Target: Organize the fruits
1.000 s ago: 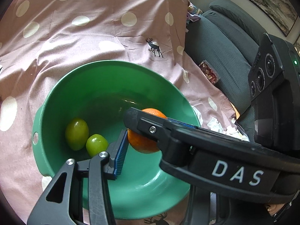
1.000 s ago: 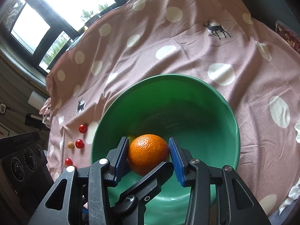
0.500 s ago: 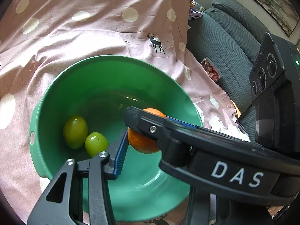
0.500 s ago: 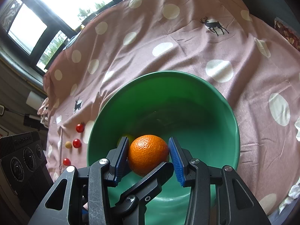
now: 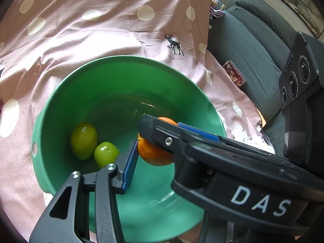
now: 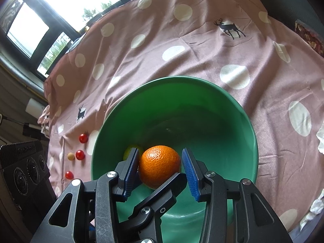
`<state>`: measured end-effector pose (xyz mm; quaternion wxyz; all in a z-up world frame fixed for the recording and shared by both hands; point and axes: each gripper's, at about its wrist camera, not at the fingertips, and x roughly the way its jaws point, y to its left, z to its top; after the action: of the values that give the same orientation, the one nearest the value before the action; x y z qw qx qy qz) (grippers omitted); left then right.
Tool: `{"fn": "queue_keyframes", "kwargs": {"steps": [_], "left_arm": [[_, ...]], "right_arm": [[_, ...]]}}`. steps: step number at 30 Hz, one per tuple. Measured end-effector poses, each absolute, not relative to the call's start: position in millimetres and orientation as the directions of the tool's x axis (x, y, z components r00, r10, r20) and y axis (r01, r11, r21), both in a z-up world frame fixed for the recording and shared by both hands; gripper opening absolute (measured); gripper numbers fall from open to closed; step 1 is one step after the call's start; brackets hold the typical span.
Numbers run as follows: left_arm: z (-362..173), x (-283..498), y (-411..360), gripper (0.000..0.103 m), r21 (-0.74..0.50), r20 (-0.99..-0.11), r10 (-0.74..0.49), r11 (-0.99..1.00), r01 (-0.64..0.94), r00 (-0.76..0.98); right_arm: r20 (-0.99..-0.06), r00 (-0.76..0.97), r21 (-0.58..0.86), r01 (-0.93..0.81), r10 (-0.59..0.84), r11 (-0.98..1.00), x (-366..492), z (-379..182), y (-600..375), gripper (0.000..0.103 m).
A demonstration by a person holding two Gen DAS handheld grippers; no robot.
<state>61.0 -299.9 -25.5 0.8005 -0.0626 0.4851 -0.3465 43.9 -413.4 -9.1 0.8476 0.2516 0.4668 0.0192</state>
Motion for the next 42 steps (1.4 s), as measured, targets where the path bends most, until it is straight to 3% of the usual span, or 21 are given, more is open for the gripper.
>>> {"fn": "queue_keyframes", "kwargs": {"steps": [12,20,27,32,42], "left_arm": [[-13,52,-287,0.052,-0.432,-0.714,-0.620,0.756,0.491,0.325],[14,33,-237,0.067,-0.438,-0.661,-0.620,0.776,0.455,0.422],[35,8,-150,0.082,-0.364,-0.651,-0.481,0.877,0.314,0.587],[28,-4,-76,0.086,-0.325,-0.684,-0.348,0.932,0.160,0.641],[-17,-18,2,0.084,-0.363,-0.765,-0.286,0.932,-0.019,0.577]], "right_arm": [[-0.779,0.585,0.424,0.223,0.227,0.878,40,-2,-416,0.047],[-0.755,0.625,0.410,0.215,0.198,0.886,32,14,-410,0.046],[-0.711,0.669,0.402,0.133,0.218,0.906,26,35,-384,0.055],[-0.659,0.688,0.427,0.009,0.304,0.904,22,49,-347,0.066],[-0.648,0.484,0.533,-0.263,0.588,0.804,33,32,-237,0.066]]}}
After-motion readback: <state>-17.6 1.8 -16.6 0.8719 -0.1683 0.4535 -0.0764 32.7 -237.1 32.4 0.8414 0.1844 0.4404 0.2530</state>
